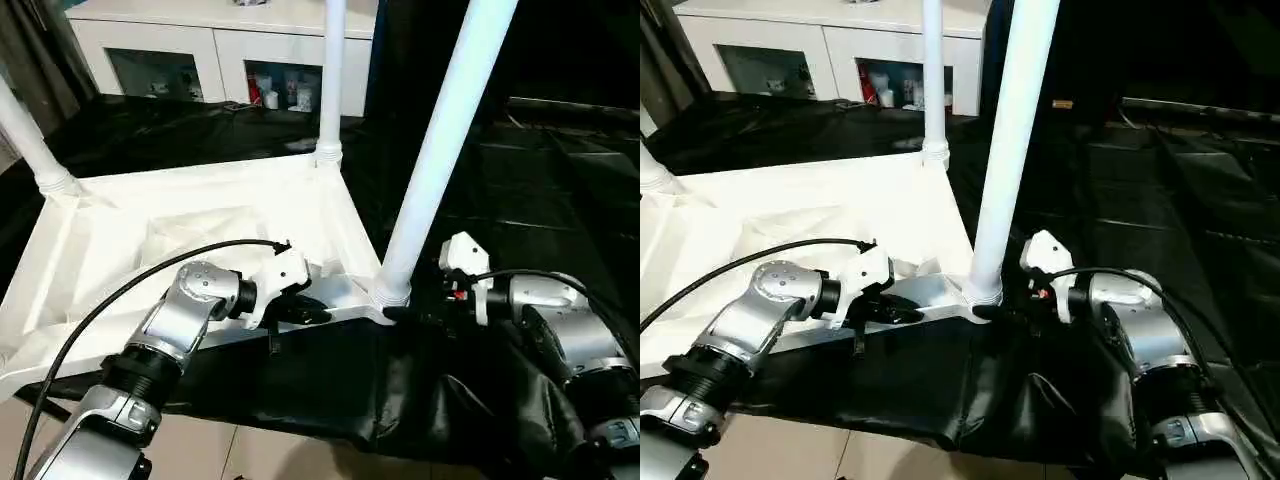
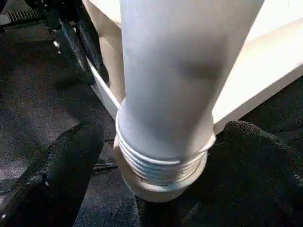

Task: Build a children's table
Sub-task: Rotate leg to tighten

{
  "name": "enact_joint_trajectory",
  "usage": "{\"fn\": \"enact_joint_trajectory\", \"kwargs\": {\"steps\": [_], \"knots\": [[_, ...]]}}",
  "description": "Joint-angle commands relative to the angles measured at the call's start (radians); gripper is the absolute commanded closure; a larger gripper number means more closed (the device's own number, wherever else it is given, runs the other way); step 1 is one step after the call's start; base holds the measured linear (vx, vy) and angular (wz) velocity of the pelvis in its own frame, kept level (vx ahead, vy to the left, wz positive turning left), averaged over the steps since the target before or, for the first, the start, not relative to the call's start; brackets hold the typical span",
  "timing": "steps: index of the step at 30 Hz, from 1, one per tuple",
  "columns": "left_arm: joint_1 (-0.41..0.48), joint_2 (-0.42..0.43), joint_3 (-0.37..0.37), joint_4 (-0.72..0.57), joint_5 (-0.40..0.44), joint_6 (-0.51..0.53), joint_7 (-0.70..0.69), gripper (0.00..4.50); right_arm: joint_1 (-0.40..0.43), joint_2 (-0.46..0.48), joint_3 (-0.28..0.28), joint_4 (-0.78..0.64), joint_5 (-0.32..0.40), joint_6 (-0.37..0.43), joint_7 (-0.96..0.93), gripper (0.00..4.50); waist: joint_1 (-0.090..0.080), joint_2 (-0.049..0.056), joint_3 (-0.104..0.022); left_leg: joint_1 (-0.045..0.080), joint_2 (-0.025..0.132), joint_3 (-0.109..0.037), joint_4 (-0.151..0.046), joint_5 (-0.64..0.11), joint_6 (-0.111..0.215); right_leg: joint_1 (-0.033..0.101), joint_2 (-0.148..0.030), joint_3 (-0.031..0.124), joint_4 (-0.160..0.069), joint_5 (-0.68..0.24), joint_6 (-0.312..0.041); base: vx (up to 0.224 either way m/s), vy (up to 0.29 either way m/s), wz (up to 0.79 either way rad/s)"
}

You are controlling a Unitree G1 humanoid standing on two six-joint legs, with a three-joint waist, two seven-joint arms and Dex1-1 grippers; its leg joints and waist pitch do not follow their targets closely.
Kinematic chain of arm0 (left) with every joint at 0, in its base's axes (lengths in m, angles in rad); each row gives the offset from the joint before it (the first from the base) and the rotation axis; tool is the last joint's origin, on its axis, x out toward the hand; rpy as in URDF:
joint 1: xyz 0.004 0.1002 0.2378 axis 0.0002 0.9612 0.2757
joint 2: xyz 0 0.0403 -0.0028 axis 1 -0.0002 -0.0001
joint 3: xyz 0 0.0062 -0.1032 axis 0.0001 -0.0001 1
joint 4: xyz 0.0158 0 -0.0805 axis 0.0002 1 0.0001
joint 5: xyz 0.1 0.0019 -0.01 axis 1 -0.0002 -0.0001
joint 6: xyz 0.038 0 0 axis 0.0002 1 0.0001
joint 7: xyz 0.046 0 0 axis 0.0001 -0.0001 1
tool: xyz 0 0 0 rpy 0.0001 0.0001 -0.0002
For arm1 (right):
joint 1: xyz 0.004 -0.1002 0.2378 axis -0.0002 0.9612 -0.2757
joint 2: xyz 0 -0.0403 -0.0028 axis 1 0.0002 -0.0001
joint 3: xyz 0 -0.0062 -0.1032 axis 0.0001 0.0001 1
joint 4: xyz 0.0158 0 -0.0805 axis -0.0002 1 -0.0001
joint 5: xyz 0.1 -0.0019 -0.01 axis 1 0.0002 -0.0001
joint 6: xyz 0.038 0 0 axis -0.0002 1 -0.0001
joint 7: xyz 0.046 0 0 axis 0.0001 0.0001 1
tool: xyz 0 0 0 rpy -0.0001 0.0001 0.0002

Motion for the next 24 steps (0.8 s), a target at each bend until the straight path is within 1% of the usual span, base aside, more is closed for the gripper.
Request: {"fn": "enact_joint_trajectory", "kwargs": {"steps": [1,3,4,5,6,9,10,11,13,14,15,18,19,20,23,24], "knots": [[-0.001,-0.016,-0.005,-0.029,-0.041,-0.007,-0.037,4.50,-0.027,0.007,0.011,0.021,0.002,-0.013,0.002,0.18,-0.001,-0.005,-0.076,-0.006,0.028,-0.001,-0.054,-0.035,0.105,0.078,-0.058,0.059,-0.047,-0.080,-0.247,0.000,0.000,0.00],[-0.001,-0.016,-0.004,-0.029,-0.040,-0.007,-0.036,4.50,-0.036,0.017,0.013,0.039,0.001,-0.016,-0.002,0.18,0.000,-0.004,-0.076,-0.006,0.028,-0.001,-0.054,-0.038,0.103,0.077,-0.058,0.059,-0.047,-0.086,-0.248,0.000,0.000,0.00],[0.000,-0.016,-0.004,-0.029,-0.040,-0.007,-0.035,4.50,-0.040,0.021,0.014,0.046,-0.001,-0.018,-0.003,0.46,0.000,-0.005,-0.075,-0.005,0.028,-0.001,-0.054,-0.042,0.101,0.077,-0.057,0.059,-0.048,-0.094,-0.246,0.000,0.000,0.00],[0.001,-0.015,-0.004,-0.030,-0.040,-0.007,-0.035,4.50,-0.043,0.025,0.014,0.052,-0.003,-0.020,-0.006,0.46,0.000,-0.004,-0.075,-0.006,0.028,-0.002,-0.054,-0.044,0.100,0.077,-0.058,0.059,-0.048,-0.100,-0.245,0.000,0.000,0.00],[0.002,-0.014,-0.003,-0.033,-0.040,-0.006,-0.033,4.50,-0.051,0.034,0.013,0.070,-0.007,-0.026,-0.007,0.54,0.000,-0.006,-0.075,-0.005,0.028,-0.001,-0.054,-0.048,0.097,0.077,-0.059,0.059,-0.048,-0.106,-0.243,0.000,0.000,0.00],[0.005,-0.012,-0.003,-0.036,-0.041,-0.004,-0.033,4.50,-0.058,0.041,0.011,0.085,-0.006,-0.030,-0.007,0.65,0.001,-0.005,-0.075,-0.004,0.029,-0.002,-0.054,-0.059,0.089,0.076,-0.059,0.060,-0.049,-0.124,-0.240,0.000,0.000,0.00],[0.005,-0.012,-0.003,-0.036,-0.041,-0.004,-0.033,4.50,-0.058,0.041,0.011,0.085,-0.006,-0.030,-0.007,0.89,0.000,-0.006,-0.075,-0.005,0.028,-0.002,-0.054,-0.056,0.088,0.076,-0.058,0.060,-0.048,-0.118,-0.240,0.000,0.000,0.00],[0.006,-0.011,-0.003,-0.037,-0.041,-0.002,-0.034,4.50,-0.060,0.043,0.011,0.091,-0.006,-0.033,-0.006,1.02,0.000,-0.006,-0.075,-0.005,0.027,-0.002,-0.053,-0.052,0.089,0.077,-0.058,0.060,-0.048,-0.112,-0.239,0.000,0.000,0.00],[0.007,-0.009,-0.002,-0.038,-0.042,-0.002,-0.035,4.50,-0.066,0.047,0.011,0.103,-0.006,-0.038,-0.004,1.07,0.001,-0.008,-0.076,-0.007,0.027,-0.002,-0.053,-0.045,0.093,0.078,-0.058,0.059,-0.046,-0.103,-0.241,0.000,0.000,0.00],[0.008,-0.008,-0.001,-0.038,-0.042,-0.001,-0.034,4.50,-0.068,0.048,0.012,0.111,-0.006,-0.041,0.001,1.32,0.000,-0.007,-0.076,-0.007,0.028,-0.002,-0.052,-0.042,0.096,0.077,-0.058,0.059,-0.045,-0.101,-0.242,0.000,0.000,0.00],[0.009,-0.007,0.000,-0.037,-0.042,-0.001,-0.035,4.50,-0.069,0.048,0.014,0.116,-0.006,-0.045,0.003,1.32,0.000,-0.009,-0.077,-0.007,0.027,-0.002,-0.051,-0.038,0.097,0.078,-0.058,0.060,-0.045,-0.097,-0.242,0.000,0.000,0.00],[0.009,-0.007,0.001,-0.036,-0.041,-0.001,-0.036,4.50,-0.070,0.049,0.015,0.123,-0.007,-0.051,0.006,1.59,0.001,-0.007,-0.076,-0.006,0.027,-0.002,-0.051,-0.042,0.097,0.076,-0.058,0.059,-0.045,-0.104,-0.242,0.000,0.000,0.00],[0.008,-0.007,0.001,-0.033,-0.040,-0.002,-0.035,4.50,-0.071,0.051,0.015,0.126,-0.008,-0.053,0.007,1.59,0.001,-0.007,-0.076,-0.006,0.027,-0.002,-0.051,-0.043,0.096,0.077,-0.058,0.059,-0.045,-0.108,-0.241,0.000,0.000,0.00],[0.007,-0.008,0.002,-0.031,-0.041,-0.001,-0.034,4.50,-0.070,0.052,0.015,0.128,-0.008,-0.054,0.007,1.70,0.001,-0.006,-0.076,-0.006,0.027,-0.002,-0.051,-0.046,0.095,0.077,-0.058,0.059,-0.046,-0.113,-0.239,0.000,0.000,0.00],[-0.002,-0.022,0.013,-0.017,-0.041,0.014,-0.004,4.50,-0.063,0.070,-0.003,0.141,0.004,-0.026,-0.025,1.72,-0.001,-0.004,-0.076,-0.006,0.027,-0.002,-0.051,-0.049,0.092,0.076,-0.057,0.059,-0.046,-0.113,-0.240,0.000,0.000,0.00],[-0.014,-0.036,0.021,0.008,-0.025,0.011,0.047,4.50,-0.063,0.083,-0.015,0.153,0.003,-0.005,-0.064,1.73,0.000,-0.005,-0.075,-0.006,0.026,-0.002,-0.051,-0.055,0.089,0.076,-0.057,0.059,-0.047,-0.120,-0.239,0.000,0.000,0.00]]}}
